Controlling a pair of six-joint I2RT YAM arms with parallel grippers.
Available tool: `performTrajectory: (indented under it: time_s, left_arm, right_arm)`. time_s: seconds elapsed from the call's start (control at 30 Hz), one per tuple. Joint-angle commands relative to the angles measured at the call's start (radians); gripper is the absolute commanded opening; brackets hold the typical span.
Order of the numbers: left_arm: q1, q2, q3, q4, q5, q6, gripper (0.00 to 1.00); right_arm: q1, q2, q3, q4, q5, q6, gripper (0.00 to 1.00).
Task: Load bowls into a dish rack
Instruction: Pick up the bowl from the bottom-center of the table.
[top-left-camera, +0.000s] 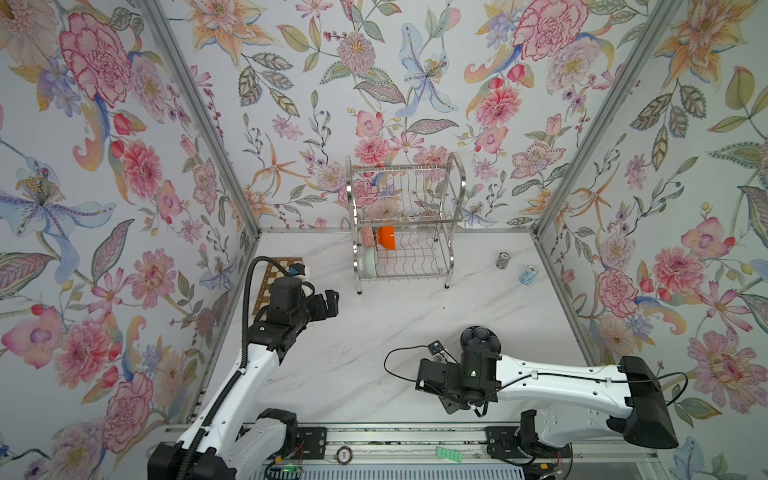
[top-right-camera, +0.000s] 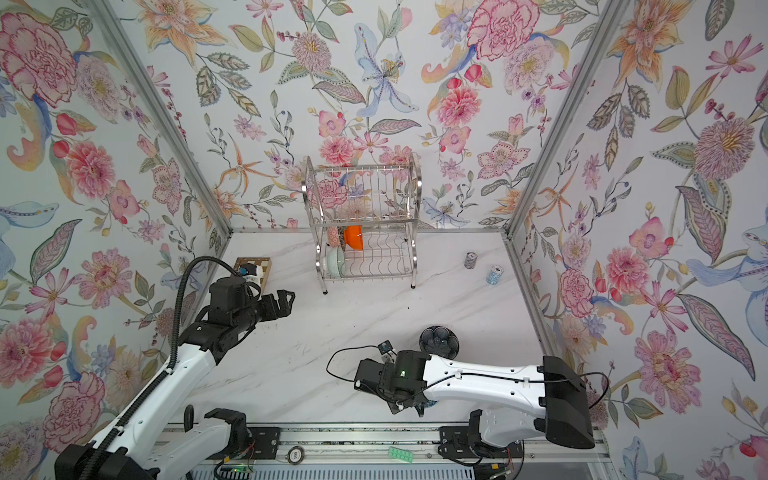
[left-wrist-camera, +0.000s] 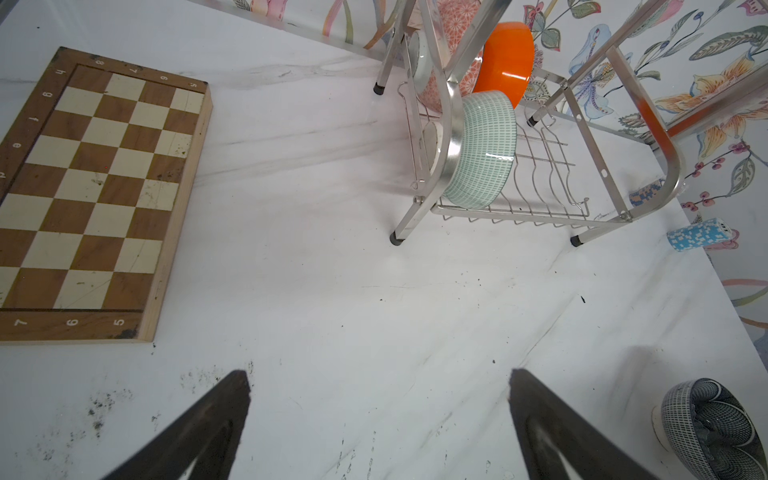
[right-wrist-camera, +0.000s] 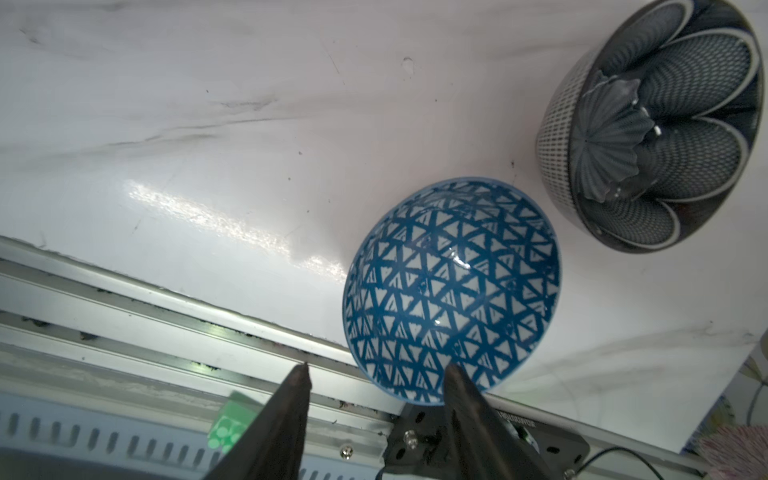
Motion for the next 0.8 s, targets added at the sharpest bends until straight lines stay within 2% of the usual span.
performTrajectory:
  time_s: [0.0, 0.4, 0.53, 0.77]
  left_arm:
    - [-0.009, 0.004, -0.002, -0.003, 0.0, 0.02, 0.99]
    - [-0.009, -0.006, -0.003, -0.006, -0.002, 0.021, 0.99]
    - [-0.009, -0.012, -0.006, -0.006, -0.004, 0.019, 0.99]
    - [-0.009, -0.01, -0.003, -0.006, -0.006, 0.021, 0.99]
  right_arm:
    - [0.017, -0.004, -0.023, -0.043, -0.001, 0.043, 0.53]
    - [0.055, 0.134, -0.077, 0.092, -0.074, -0.007, 0.49]
    - [0.049, 0.177, -0.084, 0.091, -0.06, -0.022, 0.4]
    - [0.031, 0.19, -0.12, 0.097, -0.049, -0.04, 0.32]
